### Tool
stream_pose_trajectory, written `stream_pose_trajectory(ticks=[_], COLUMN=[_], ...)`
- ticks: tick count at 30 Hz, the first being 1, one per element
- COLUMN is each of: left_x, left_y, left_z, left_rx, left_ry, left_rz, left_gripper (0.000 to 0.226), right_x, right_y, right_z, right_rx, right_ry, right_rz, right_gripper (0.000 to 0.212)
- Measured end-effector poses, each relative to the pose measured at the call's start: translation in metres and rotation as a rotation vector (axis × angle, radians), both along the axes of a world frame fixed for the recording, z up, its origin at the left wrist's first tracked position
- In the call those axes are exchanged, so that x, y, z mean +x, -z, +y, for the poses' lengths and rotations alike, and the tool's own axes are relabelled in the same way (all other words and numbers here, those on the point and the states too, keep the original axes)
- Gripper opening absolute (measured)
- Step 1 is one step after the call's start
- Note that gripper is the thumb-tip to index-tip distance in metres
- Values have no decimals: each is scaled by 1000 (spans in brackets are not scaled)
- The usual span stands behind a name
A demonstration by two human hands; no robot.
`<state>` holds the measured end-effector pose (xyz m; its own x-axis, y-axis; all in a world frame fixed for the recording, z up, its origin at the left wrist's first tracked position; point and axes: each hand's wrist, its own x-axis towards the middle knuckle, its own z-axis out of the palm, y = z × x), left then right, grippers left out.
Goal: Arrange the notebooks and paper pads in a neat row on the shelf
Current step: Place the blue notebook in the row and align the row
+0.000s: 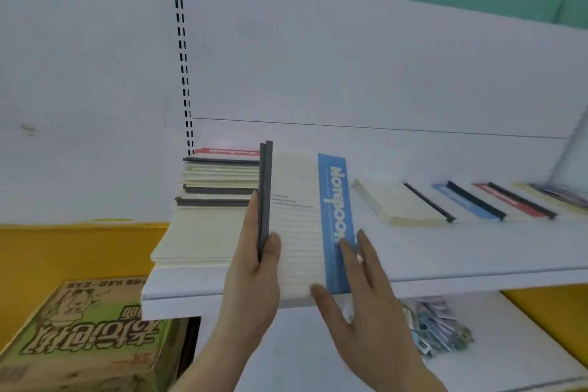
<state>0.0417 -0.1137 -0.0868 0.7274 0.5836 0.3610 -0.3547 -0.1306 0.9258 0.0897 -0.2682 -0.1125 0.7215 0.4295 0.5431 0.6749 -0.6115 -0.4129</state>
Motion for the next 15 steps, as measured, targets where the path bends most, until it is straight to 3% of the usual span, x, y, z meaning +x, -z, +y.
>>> stream_pose_trajectory(ticks=[4,12,15], left_x=[19,66,91], left_y=[-1,-11,-13], left_z=[-46,-145,-197], left_rx=[-27,71,51], left_ry=[81,185,187], left_rz=[9,40,55], left_gripper=[60,60,58], right_x=[0,38,55], right_y=[-11,-24,-25], right_z=[-46,-168,-216], right_rx=[-91,24,-64], right_ry=[47,128,231], right_rz=[181,174,109], right_gripper=[79,81,86])
